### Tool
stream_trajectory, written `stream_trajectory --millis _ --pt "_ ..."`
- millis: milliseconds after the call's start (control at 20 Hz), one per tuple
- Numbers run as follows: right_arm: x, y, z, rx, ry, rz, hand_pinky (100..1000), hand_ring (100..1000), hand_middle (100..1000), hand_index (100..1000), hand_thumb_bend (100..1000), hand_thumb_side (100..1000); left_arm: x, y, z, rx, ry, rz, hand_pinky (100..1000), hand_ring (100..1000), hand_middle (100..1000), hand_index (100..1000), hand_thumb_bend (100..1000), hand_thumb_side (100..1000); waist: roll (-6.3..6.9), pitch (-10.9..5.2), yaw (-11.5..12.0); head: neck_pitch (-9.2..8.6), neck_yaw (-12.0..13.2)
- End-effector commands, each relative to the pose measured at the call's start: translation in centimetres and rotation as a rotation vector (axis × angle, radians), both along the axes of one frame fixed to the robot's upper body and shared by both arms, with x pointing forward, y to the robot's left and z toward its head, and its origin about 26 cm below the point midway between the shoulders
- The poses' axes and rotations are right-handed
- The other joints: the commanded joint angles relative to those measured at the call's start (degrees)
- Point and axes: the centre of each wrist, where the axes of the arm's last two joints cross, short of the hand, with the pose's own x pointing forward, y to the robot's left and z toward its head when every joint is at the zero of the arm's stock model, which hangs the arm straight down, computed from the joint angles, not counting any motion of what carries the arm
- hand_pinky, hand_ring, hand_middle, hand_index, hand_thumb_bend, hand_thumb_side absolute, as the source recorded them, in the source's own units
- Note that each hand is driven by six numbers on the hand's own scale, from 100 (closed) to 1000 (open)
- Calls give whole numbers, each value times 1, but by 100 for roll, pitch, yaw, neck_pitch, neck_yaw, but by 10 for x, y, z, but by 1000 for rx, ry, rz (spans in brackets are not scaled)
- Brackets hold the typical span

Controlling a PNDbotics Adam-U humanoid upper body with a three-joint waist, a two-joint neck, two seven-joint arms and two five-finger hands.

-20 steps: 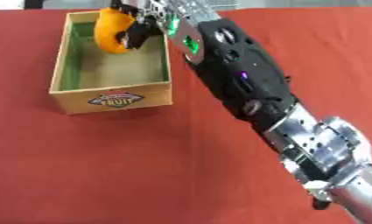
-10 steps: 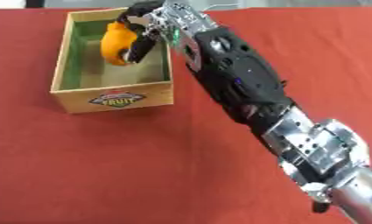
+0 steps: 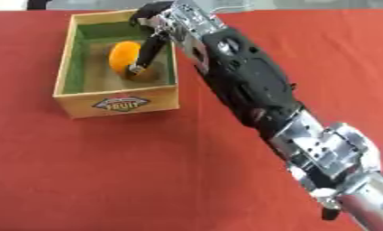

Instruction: Pick up objects on the table and place them in the box.

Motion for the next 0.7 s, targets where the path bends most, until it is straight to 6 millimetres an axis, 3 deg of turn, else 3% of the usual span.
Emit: stream_trajectory --millis 50,400,450,500,600,650,700 --pt "0 0 15 -5 -37 -9 876 932 889 1000 677 597 -4 0 7 10 -31 3 556 572 625 757 100 859 15 -153 -2 -30 11" --pt "-19 -4 45 74 -146 57 866 911 853 1000 549 677 -4 1 7 12 -30 9 557 572 625 757 103 861 16 -172 -33 19 48" --pt "-25 -6 53 96 -173 67 859 899 834 1000 443 729 -4 2 7 12 -30 10 557 572 624 757 104 861 15 -177 -40 31 56" --pt "-32 -9 61 124 -208 78 856 894 827 1000 406 747 -4 2 7 12 -30 12 557 572 624 757 104 861 15 -183 -47 48 65" --pt "-50 -15 77 182 -293 101 849 879 801 991 170 817 -4 2 6 12 -31 15 557 572 624 757 105 861 14 -194 -67 80 85" --pt "-60 -17 85 223 -336 123 846 871 787 966 100 830 -4 3 6 11 -31 17 557 572 624 757 105 861 15 -200 -79 99 99" --pt "-72 -21 92 265 -379 148 846 868 782 958 100 838 -4 3 6 11 -31 19 557 572 624 757 105 861 15 -206 -92 115 116"
